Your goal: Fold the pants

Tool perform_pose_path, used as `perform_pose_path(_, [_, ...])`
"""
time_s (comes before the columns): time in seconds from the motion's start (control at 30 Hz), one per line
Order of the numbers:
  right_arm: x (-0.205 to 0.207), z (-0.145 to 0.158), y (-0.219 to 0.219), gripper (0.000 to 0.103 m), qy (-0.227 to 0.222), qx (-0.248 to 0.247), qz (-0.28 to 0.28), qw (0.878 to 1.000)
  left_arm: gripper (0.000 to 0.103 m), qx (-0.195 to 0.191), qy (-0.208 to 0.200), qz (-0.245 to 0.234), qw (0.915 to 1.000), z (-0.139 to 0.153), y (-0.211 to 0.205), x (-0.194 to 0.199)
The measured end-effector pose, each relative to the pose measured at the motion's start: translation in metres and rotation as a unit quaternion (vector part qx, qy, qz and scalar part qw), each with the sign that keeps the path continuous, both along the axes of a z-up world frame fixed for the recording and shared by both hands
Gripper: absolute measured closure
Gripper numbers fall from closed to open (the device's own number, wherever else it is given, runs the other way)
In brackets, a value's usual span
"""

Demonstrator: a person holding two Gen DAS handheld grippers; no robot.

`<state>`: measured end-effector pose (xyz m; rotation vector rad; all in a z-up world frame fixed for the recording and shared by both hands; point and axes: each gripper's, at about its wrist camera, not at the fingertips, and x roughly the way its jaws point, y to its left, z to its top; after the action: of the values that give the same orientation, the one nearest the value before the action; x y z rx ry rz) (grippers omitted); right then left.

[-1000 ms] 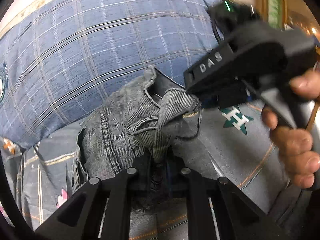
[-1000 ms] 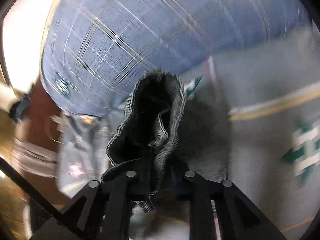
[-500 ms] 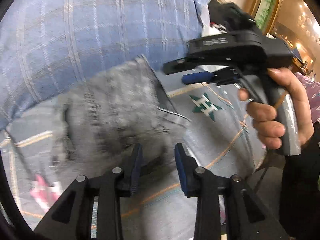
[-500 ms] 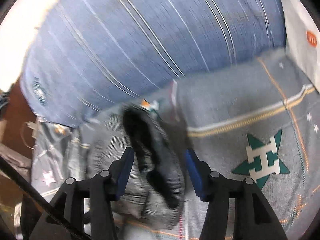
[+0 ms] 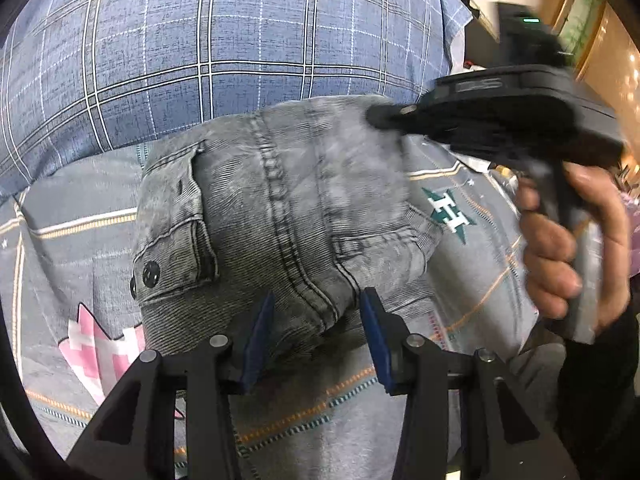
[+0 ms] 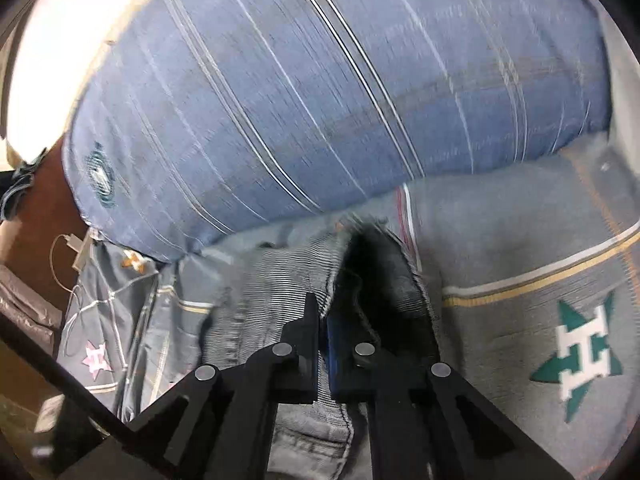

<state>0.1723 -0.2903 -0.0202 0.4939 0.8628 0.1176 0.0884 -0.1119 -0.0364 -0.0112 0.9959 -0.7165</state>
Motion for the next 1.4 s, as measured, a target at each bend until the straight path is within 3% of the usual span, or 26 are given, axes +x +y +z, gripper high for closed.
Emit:
perform_pose_path(0.1, [-0.008, 0.007, 0.003, 0.100, 0.002, -0.058, -0.025, 0.998, 0.060, -0.009, 0.006, -0.005, 0.9999, -0.003, -0.002, -0.001])
perform_pose_path(0.17, [0.007, -0.024, 0.002, 0.099, 0.063, -0.093, -0.032, 0.993, 0.060, -0.007, 0.015, -0.004, 0.9998, -0.009, -0.006, 0.002])
perform_pose_path(0.23, [0.021, -0.059, -0.001, 0.096, 0.123, -0.080, -0.030, 0.989, 0.060, -0.016, 0.030, -0.002, 0.9994, -0.012, -0.004, 0.004])
perform_pose_path(0.3, [0.020, -0.063, -0.006, 0.088, 0.132, -0.063, -0.035, 0.989, 0.060, -0.036, 0.045, 0.004, 0.9983, -0.006, 0.002, 0.006])
perform_pose_path(0.33, [0.016, -0.054, -0.007, 0.081, 0.120, -0.059, -0.030, 0.991, 0.060, -0.052, 0.048, 0.006, 0.9974, 0.001, 0.008, 0.007])
perform_pose_path(0.4, [-0.001, -0.031, -0.013, 0.030, 0.085, -0.039, -0.023, 0.995, 0.052, -0.075, 0.046, 0.013, 0.9960, 0.013, 0.019, 0.009])
perform_pose_path(0.47, [-0.021, -0.010, -0.025, 0.019, 0.047, -0.021, -0.048, 0.998, 0.039, -0.095, 0.038, 0.031, 0.9942, 0.024, 0.033, 0.013])
perform_pose_path(0.6, [-0.053, -0.016, -0.050, 0.019, 0.041, 0.070, -0.082, 0.993, 0.035, -0.079, 0.041, 0.094, 0.9916, 0.023, 0.058, 0.033])
perform_pose_path(0.7, [-0.059, -0.058, -0.054, 0.020, 0.110, 0.130, -0.087, 0.982, 0.035, -0.075, 0.087, 0.164, 0.9797, -0.002, 0.080, 0.054])
perform_pose_path(0.77, [-0.055, -0.082, -0.053, 0.026, 0.143, 0.165, -0.088, 0.972, 0.035, -0.087, 0.116, 0.180, 0.9731, -0.019, 0.089, 0.065])
perform_pose_path(0.83, [-0.050, -0.092, -0.051, 0.028, 0.149, 0.192, -0.076, 0.967, 0.036, -0.103, 0.145, 0.176, 0.9683, -0.030, 0.091, 0.075])
perform_pose_path(0.87, [-0.049, -0.095, -0.050, 0.036, 0.146, 0.201, -0.076, 0.966, 0.041, -0.112, 0.157, 0.172, 0.9661, -0.034, 0.090, 0.078])
perform_pose_path(0.9, [-0.047, -0.095, -0.048, 0.044, 0.142, 0.203, -0.073, 0.966, 0.045, -0.123, 0.169, 0.169, 0.9632, -0.038, 0.088, 0.082])
perform_pose_path(0.93, [-0.045, -0.096, -0.043, 0.045, 0.143, 0.192, -0.067, 0.969, 0.050, -0.129, 0.179, 0.168, 0.9607, -0.041, 0.087, 0.084])
perform_pose_path(1.07, [-0.038, -0.102, -0.045, 0.042, 0.152, 0.178, -0.065, 0.970, 0.049, -0.119, 0.177, 0.170, 0.9620, -0.043, 0.083, 0.081])
perform_pose_path(1.13, [-0.037, -0.105, -0.047, 0.035, 0.151, 0.188, -0.068, 0.968, 0.043, -0.123, 0.191, 0.182, 0.9567, -0.052, 0.084, 0.083])
perform_pose_path(1.2, [-0.034, -0.105, -0.048, 0.036, 0.146, 0.188, -0.068, 0.969, 0.042, -0.125, 0.207, 0.186, 0.9524, -0.061, 0.083, 0.087])
perform_pose_path(1.23, [-0.032, -0.103, -0.045, 0.041, 0.146, 0.174, -0.063, 0.972, 0.048, -0.128, 0.208, 0.186, 0.9517, -0.062, 0.084, 0.088])
perform_pose_path(1.27, [-0.031, -0.100, -0.041, 0.053, 0.143, 0.154, -0.060, 0.976, 0.058, -0.139, 0.211, 0.181, 0.9504, -0.062, 0.084, 0.087])
perform_pose_path(1.33, [-0.031, -0.095, -0.036, 0.080, 0.136, 0.135, -0.056, 0.980, 0.067, -0.137, 0.200, 0.182, 0.9529, -0.055, 0.083, 0.083])
perform_pose_path(1.4, [-0.030, -0.083, -0.027, 0.085, 0.118, 0.093, -0.049, 0.987, 0.073, -0.135, 0.172, 0.174, 0.9602, -0.038, 0.081, 0.074])
